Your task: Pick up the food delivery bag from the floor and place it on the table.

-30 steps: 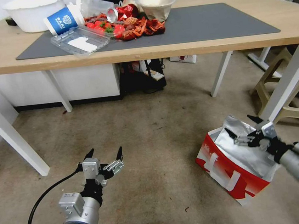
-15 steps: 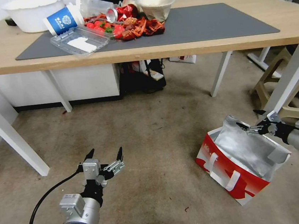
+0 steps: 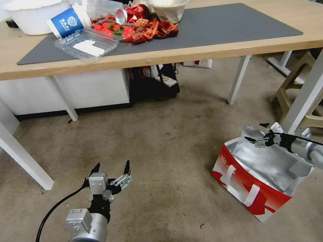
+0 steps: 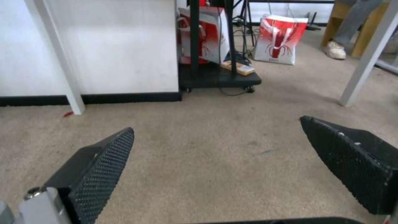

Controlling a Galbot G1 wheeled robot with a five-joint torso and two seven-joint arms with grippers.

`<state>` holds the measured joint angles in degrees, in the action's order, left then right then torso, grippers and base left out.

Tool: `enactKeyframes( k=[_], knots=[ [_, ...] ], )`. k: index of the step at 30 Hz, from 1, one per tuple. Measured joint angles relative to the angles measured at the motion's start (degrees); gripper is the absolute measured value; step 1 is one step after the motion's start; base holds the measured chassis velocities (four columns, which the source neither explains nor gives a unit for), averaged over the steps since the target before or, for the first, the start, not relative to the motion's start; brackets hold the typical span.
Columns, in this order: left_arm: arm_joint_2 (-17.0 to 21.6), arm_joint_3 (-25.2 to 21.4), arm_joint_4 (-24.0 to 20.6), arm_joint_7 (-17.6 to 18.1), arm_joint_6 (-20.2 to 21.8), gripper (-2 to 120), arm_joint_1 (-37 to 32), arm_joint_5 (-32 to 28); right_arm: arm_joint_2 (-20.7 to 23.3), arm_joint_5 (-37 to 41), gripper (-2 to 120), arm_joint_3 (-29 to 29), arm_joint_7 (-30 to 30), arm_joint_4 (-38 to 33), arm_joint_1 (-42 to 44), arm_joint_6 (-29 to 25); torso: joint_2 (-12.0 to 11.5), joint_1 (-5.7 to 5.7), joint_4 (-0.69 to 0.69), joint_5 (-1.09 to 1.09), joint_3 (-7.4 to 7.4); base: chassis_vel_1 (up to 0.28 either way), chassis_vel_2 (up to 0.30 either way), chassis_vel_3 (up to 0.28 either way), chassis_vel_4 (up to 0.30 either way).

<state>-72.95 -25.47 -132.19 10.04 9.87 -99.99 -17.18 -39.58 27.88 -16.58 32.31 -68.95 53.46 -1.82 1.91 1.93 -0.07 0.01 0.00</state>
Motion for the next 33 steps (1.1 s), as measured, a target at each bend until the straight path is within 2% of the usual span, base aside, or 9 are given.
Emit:
enactKeyframes(
  k=[7,11,15,18,20,21,23,26,33],
  knots=[
    [-0.08,-0.13,0.65,0.34,-0.08,100,0.13,-0.14,-1.59,-2.85,96,4.14,1.76,5.49,-5.53,-1.14,0.00,0.00,0.00,-0.01,0.00,0.000,0.000,0.000,0.000],
    [-0.14,-0.41,0.65,0.61,-0.49,100,-0.12,0.03,-2.61,-5.34,78,6.39,4.65,9.99,-9.50,-1.16,0.01,0.00,-0.01,-0.01,0.00,0.000,0.000,0.000,0.000],
    [-0.13,-0.53,0.59,0.69,-0.58,100,-0.08,0.05,-2.77,-5.24,68,7.04,5.48,10.47,-10.35,-1.19,0.01,0.00,0.00,-0.01,0.00,0.000,0.000,0.000,0.000],
    [-0.11,-0.54,0.48,0.76,-0.74,100,-0.19,0.11,-2.78,-5.06,53,7.43,6.42,11.04,-10.82,-1.24,0.01,0.00,0.00,0.00,-0.01,0.000,0.000,0.000,0.000],
    [-0.11,-0.54,0.48,0.77,-0.80,100,-0.20,0.12,-2.75,-5.00,50,7.43,6.51,11.09,-10.82,-1.24,0.01,0.00,0.00,-0.01,0.00,0.000,0.000,0.000,0.000],
    [-0.10,-0.55,0.46,0.79,-0.84,100,-0.22,0.13,-2.72,-4.93,43,7.43,6.56,11.25,-10.79,-1.40,0.02,0.00,0.00,-0.01,-0.01,0.000,0.000,0.000,0.000],
    [-0.10,-0.55,0.42,0.80,-0.86,100,-0.23,0.13,-2.71,-4.84,39,7.42,6.56,11.37,-10.75,-1.59,0.02,0.00,0.00,-0.01,0.00,0.000,0.000,0.000,0.000],
    [-0.07,-0.55,0.35,0.82,-0.91,100,-0.25,0.14,-2.58,-4.43,25,7.29,6.57,11.45,-10.44,-1.77,0.02,0.00,0.00,-0.01,0.00,0.000,0.000,0.000,0.000],
    [-0.09,-0.55,0.25,1.06,-1.31,100,-0.44,0.55,-2.06,-4.35,2,5.98,6.38,10.32,-8.96,-2.85,0.02,0.00,0.01,0.00,-0.01,0.000,0.000,0.000,0.000]
  ],
)
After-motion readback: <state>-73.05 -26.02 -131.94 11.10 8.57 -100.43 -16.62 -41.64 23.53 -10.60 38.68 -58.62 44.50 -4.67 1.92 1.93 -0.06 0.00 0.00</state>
